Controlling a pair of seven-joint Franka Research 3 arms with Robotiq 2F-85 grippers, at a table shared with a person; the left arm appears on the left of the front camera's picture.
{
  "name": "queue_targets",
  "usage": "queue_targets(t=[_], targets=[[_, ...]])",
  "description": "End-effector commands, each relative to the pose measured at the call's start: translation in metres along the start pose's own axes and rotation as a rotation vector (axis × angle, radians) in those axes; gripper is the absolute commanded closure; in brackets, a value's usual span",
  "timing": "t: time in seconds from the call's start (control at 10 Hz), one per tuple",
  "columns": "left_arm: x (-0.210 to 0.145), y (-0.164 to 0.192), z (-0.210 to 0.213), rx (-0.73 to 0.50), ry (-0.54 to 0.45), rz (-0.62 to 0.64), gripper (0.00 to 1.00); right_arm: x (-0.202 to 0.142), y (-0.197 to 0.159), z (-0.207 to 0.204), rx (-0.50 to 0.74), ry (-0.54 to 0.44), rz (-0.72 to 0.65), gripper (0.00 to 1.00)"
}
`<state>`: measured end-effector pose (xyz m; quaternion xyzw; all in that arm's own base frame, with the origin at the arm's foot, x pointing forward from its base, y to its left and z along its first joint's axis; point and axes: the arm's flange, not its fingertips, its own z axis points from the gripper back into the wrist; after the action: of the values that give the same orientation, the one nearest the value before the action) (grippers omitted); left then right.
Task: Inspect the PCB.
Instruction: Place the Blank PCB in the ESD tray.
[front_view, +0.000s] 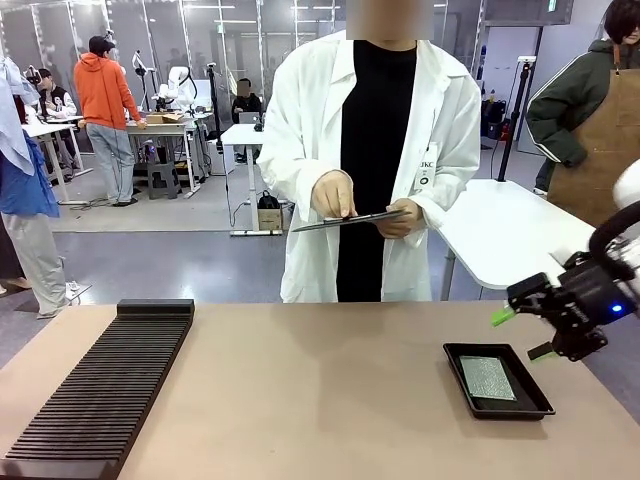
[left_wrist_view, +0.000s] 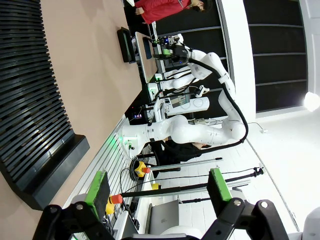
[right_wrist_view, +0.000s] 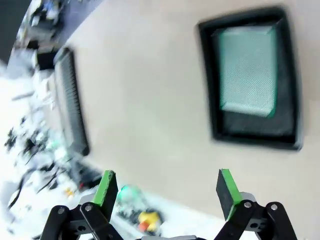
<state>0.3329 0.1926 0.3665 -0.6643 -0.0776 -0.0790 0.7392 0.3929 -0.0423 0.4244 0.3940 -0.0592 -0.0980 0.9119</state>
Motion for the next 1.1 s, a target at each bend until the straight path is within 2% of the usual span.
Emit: queue_targets(t=[0.0,0.2,0.5,0.6,0.8,1.0], targets=[[-0.001,-0.003,0.000,0.012,0.004,0.005,0.00,-0.013,-0.013,0.032,0.176,0.114,-0.016,0.00],[-0.001,-0.003,0.000,0.012,0.004,0.005,0.00,-0.050,-0.031,0.055,0.336,0.207,0.048,0.00],[-0.001,-0.003,0.000,0.012,0.004,0.005,0.00,-0.094,-0.076,0.072,0.486,0.241,0.117,0.00],[-0.001,-0.003,0.000,0.012,0.004,0.005,0.00,-0.107,-0.095,0.081,0.551,0.226,0.134,0.00],[-0.001,-0.003,0.000,0.012,0.004,0.005,0.00,-0.124,-0.118,0.088,0.561,0.175,0.141,0.00],[-0.001,-0.003,0.000,0.012,0.004,0.005,0.00,-0.123,-0.118,0.084,0.622,0.134,0.175,0.00]])
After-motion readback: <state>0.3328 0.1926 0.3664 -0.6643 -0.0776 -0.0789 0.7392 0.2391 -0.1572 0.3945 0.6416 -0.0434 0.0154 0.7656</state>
